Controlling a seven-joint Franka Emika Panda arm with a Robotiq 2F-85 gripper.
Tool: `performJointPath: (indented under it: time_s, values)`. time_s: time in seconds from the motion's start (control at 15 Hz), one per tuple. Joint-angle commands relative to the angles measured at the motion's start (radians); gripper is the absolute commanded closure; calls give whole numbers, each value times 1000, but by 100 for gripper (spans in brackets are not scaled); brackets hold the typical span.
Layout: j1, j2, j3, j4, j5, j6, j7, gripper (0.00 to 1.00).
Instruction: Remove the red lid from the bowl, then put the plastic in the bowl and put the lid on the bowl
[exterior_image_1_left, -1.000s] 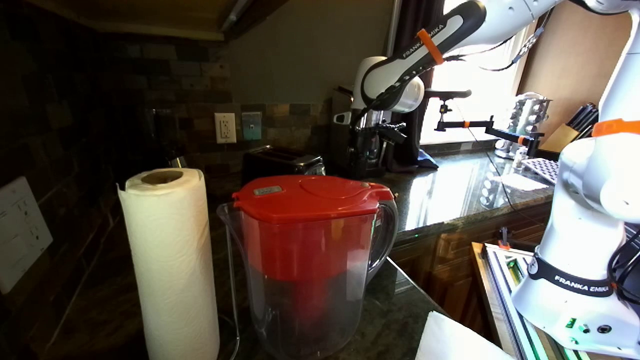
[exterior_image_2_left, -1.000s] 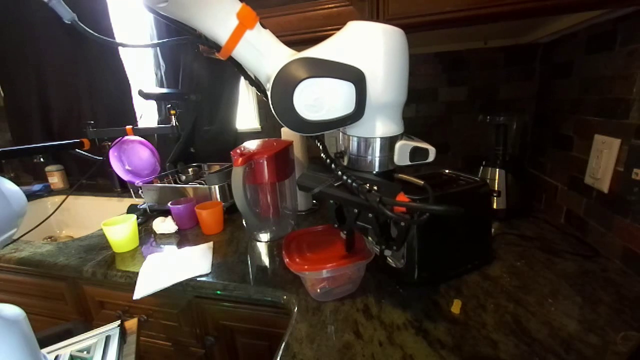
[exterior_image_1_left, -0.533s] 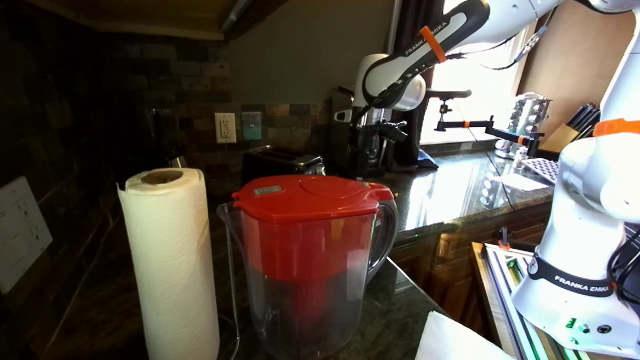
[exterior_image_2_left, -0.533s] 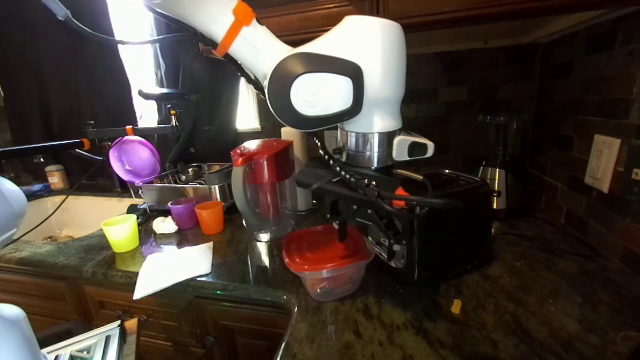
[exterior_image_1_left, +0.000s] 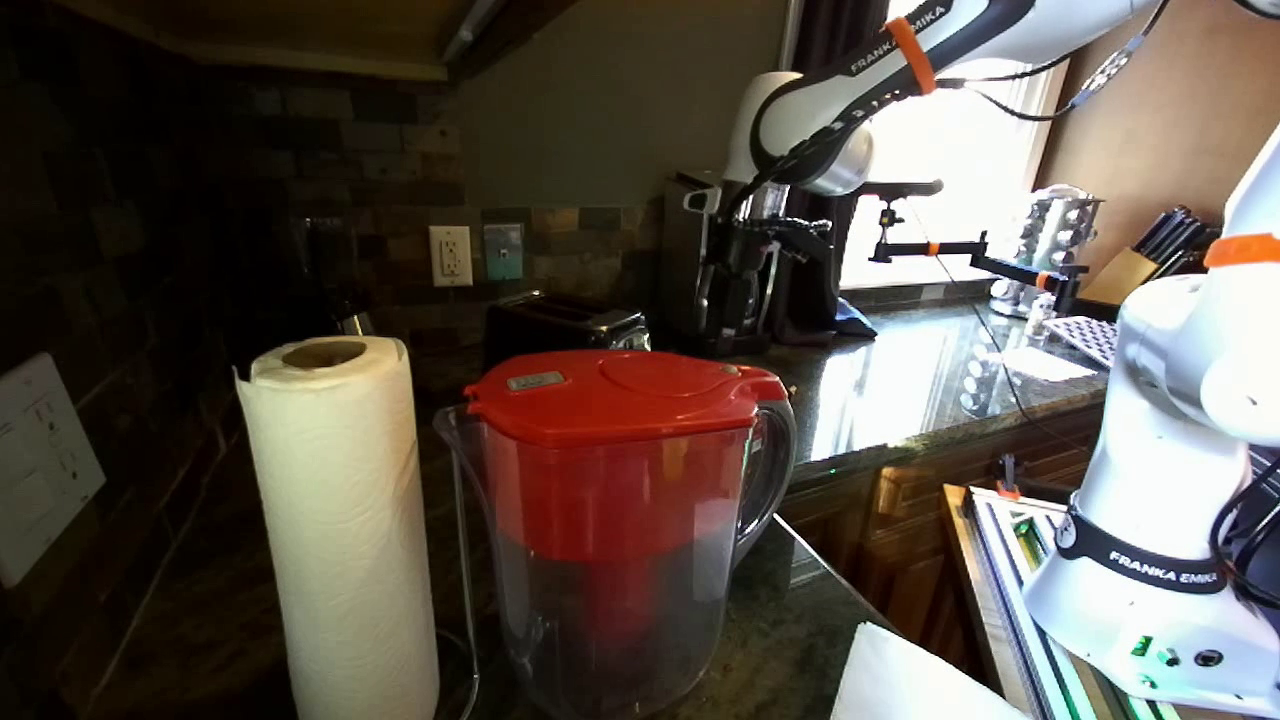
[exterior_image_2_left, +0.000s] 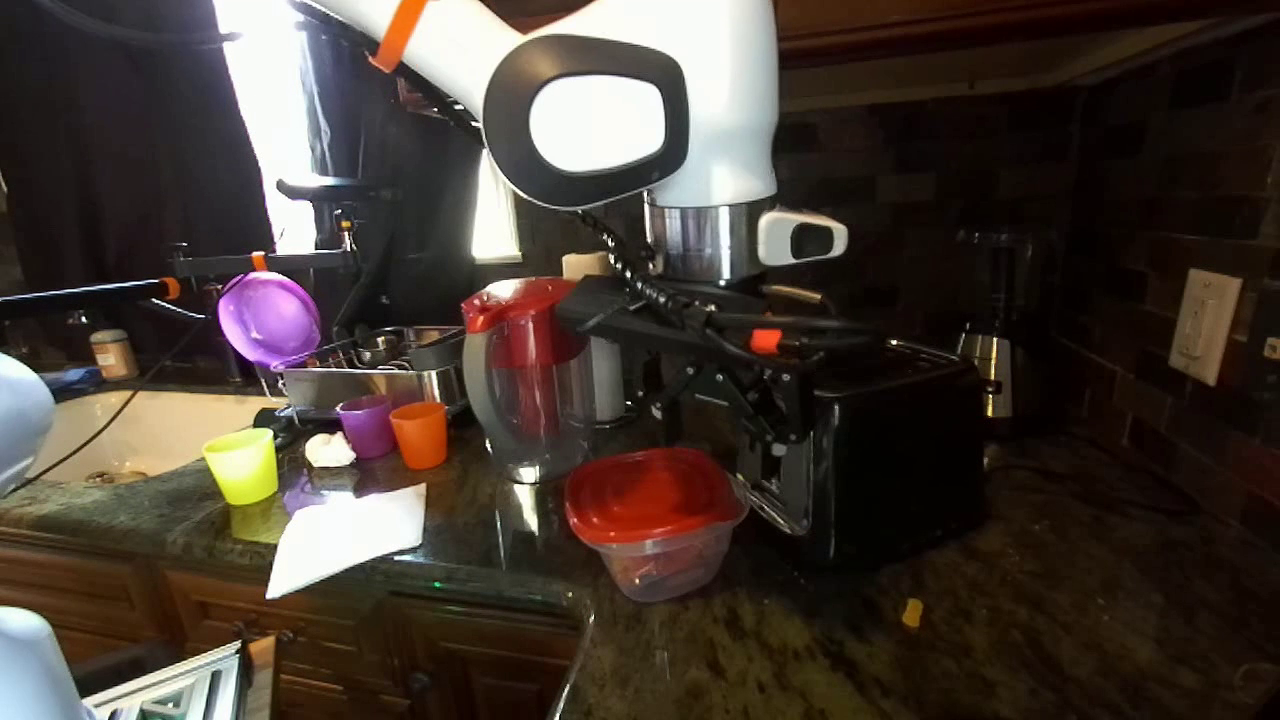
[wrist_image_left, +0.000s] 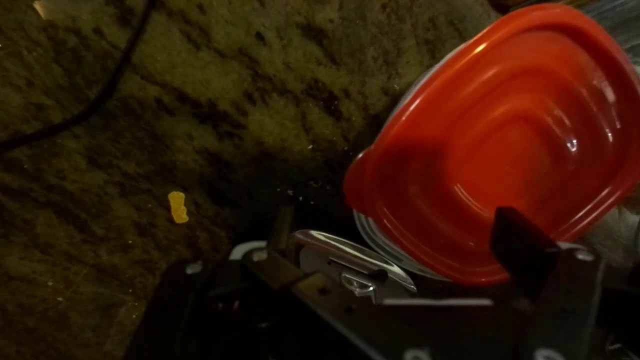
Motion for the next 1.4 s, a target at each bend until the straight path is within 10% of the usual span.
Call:
performJointPath:
  time_s: [0.0,1.33]
  values:
    - [16,-107,-10,-47,-33,-38,54,0]
    - [57,-294,-45,-20,-49,-200,186,0]
